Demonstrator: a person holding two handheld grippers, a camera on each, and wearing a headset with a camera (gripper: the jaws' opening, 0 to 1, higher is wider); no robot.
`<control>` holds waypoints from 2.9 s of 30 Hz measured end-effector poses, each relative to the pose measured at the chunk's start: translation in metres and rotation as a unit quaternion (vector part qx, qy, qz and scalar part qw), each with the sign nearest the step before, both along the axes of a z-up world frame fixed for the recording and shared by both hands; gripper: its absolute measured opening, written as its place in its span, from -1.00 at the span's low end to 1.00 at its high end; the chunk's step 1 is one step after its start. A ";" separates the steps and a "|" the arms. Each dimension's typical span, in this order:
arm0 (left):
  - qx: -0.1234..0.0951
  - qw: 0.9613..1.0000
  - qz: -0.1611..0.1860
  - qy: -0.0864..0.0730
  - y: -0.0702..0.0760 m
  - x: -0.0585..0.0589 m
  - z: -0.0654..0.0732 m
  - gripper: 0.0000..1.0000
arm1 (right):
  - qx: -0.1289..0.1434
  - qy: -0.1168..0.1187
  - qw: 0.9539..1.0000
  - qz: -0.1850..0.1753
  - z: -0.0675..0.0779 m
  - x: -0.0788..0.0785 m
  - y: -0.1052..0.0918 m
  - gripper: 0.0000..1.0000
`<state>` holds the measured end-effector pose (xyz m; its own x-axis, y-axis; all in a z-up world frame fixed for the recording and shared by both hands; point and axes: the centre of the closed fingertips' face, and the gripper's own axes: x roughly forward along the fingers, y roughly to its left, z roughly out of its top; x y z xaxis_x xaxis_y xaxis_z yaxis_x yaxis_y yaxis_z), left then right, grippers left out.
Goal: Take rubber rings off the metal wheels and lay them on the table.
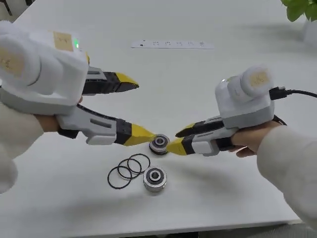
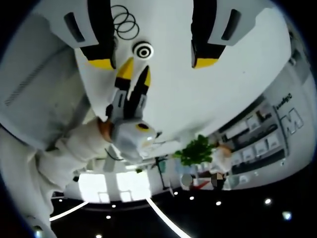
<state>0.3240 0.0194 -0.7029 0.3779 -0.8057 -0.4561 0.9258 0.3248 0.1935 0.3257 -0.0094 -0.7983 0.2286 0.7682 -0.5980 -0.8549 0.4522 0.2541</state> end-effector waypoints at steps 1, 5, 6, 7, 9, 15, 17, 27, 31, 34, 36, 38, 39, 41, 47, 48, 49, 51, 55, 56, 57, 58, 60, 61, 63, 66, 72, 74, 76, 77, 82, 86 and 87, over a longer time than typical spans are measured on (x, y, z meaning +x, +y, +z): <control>0.001 1.000 -0.002 0.000 -0.002 0.000 -0.002 0.22 | -0.003 -0.003 1.000 0.005 -0.002 -0.001 0.000 -0.45; -0.007 1.000 -0.012 0.003 -0.010 0.003 -0.010 0.09 | -0.006 -0.017 1.000 0.013 -0.004 -0.001 0.003 -0.45; -0.009 1.000 -0.011 0.007 -0.012 0.005 -0.014 0.06 | -0.007 -0.019 1.000 0.015 -0.006 -0.002 0.003 -0.46; -0.007 1.000 -0.010 0.009 -0.013 0.005 -0.018 0.02 | -0.009 -0.020 1.000 0.016 -0.007 -0.002 0.003 -0.47; -0.003 1.000 -0.010 0.010 -0.014 0.006 -0.023 -0.01 | -0.012 -0.022 0.999 0.020 -0.010 -0.002 0.002 -0.48; -0.003 1.000 -0.007 0.024 -0.020 0.008 -0.039 -0.16 | -0.012 -0.036 0.999 0.025 -0.008 -0.002 0.005 -0.53; 0.002 1.000 -0.005 0.024 -0.020 0.009 -0.047 -0.28 | -0.011 -0.035 0.999 0.025 -0.008 -0.002 0.006 -0.53; 0.036 0.998 -0.014 0.044 -0.024 0.007 -0.076 -0.49 | -0.015 -0.043 0.999 0.027 -0.009 -0.002 0.006 -0.60; 0.044 0.998 -0.014 0.052 -0.026 0.006 -0.083 -0.52 | -0.016 -0.042 0.999 0.028 -0.010 -0.002 0.006 -0.61; 0.033 0.997 -0.005 0.071 -0.028 0.008 -0.086 -0.62 | -0.016 -0.042 0.999 0.030 -0.011 -0.002 0.006 -0.62; 0.041 0.996 -0.006 0.077 -0.027 0.006 -0.090 -0.66 | -0.017 -0.043 0.998 0.031 -0.011 -0.003 0.006 -0.64; 0.030 0.996 0.001 0.083 -0.027 0.006 -0.089 -0.67 | -0.020 -0.044 0.998 0.031 -0.012 -0.002 0.005 -0.67; 0.029 0.996 0.002 0.084 -0.026 0.007 -0.089 -0.68 | -0.020 -0.045 0.998 0.032 -0.012 -0.002 0.005 -0.68; 0.032 0.996 0.005 0.088 -0.024 0.007 -0.091 -0.70 | -0.021 -0.046 0.998 0.033 -0.013 -0.002 0.006 -0.70; 0.022 0.995 0.012 0.092 -0.026 0.007 -0.091 -0.71 | -0.023 -0.050 0.998 0.037 -0.013 -0.003 0.006 -0.74; 0.021 0.995 0.013 0.093 -0.026 0.007 -0.091 -0.71 | -0.023 -0.050 0.998 0.037 -0.013 -0.003 0.006 -0.74; 0.020 0.995 0.014 0.093 -0.026 0.007 -0.091 -0.71 | -0.023 -0.049 0.998 0.037 -0.013 -0.003 0.006 -0.75; 0.016 0.995 0.017 0.094 -0.026 0.008 -0.091 -0.71 | -0.023 -0.046 0.998 0.035 -0.014 -0.003 0.006 -0.77; 0.010 0.996 0.024 0.090 -0.026 0.008 -0.091 -0.71 | -0.024 -0.043 0.998 0.035 -0.015 -0.002 0.004 -0.84; 0.010 0.996 0.025 0.089 -0.026 0.008 -0.091 -0.71 | -0.025 -0.043 0.998 0.035 -0.015 -0.002 0.003 -0.88; 0.010 0.996 0.025 0.088 -0.025 0.008 -0.091 -0.71 | -0.026 -0.044 0.998 0.034 -0.015 -0.001 0.002 -0.95; 0.010 0.996 0.024 0.088 -0.026 0.008 -0.091 -0.72 | -0.024 -0.049 0.998 0.029 -0.014 0.002 0.002 -0.99; 0.011 0.996 0.025 0.087 -0.026 0.007 -0.091 -0.72 | -0.025 -0.045 0.998 0.026 -0.014 0.001 0.002 -1.00; 0.011 0.996 0.025 0.086 -0.026 0.007 -0.091 -0.72 | -0.026 -0.045 0.998 0.025 -0.015 0.002 0.002 -1.00; 0.013 0.996 0.022 0.082 -0.026 0.007 -0.091 -0.72 | -0.024 -0.023 0.999 0.004 -0.016 0.003 0.000 -1.00; 0.014 0.997 0.019 0.080 -0.026 0.006 -0.091 -0.73 | -0.011 0.008 1.000 -0.022 -0.015 0.005 -0.003 -1.00; 0.015 0.997 0.018 0.078 -0.025 0.006 -0.091 -0.73 | 0.020 0.045 0.997 -0.061 -0.008 0.010 -0.006 -1.00; 0.014 0.997 0.018 0.078 -0.025 0.006 -0.091 -0.73 | 0.025 0.050 0.996 -0.066 -0.006 0.011 -0.006 -1.00; 0.014 0.997 0.018 0.078 -0.025 0.006 -0.091 -0.73 | 0.032 0.055 0.996 -0.070 -0.004 0.010 -0.004 -1.00; 0.014 0.997 0.018 0.078 -0.025 0.005 -0.091 -0.73 | 0.039 0.060 0.995 -0.074 -0.002 0.010 -0.004 -1.00; 0.015 0.997 0.018 0.077 -0.025 0.005 -0.091 -0.73 | 0.047 0.073 0.993 -0.082 0.000 0.008 -0.002 -1.00; 0.021 0.997 0.019 0.076 -0.025 0.005 -0.091 -0.73 | 0.047 0.074 0.993 -0.084 0.002 0.006 0.000 -1.00; 0.021 0.997 0.018 0.076 -0.025 0.004 -0.091 -0.73 | 0.047 0.075 0.993 -0.084 0.003 0.006 0.000 -1.00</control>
<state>0.3284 -0.0052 -0.7939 0.3312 -0.7714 -0.5434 0.9330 0.3536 0.0668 0.3316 -0.0091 -0.7956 0.2730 0.7807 -0.5621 -0.7189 0.5538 0.4200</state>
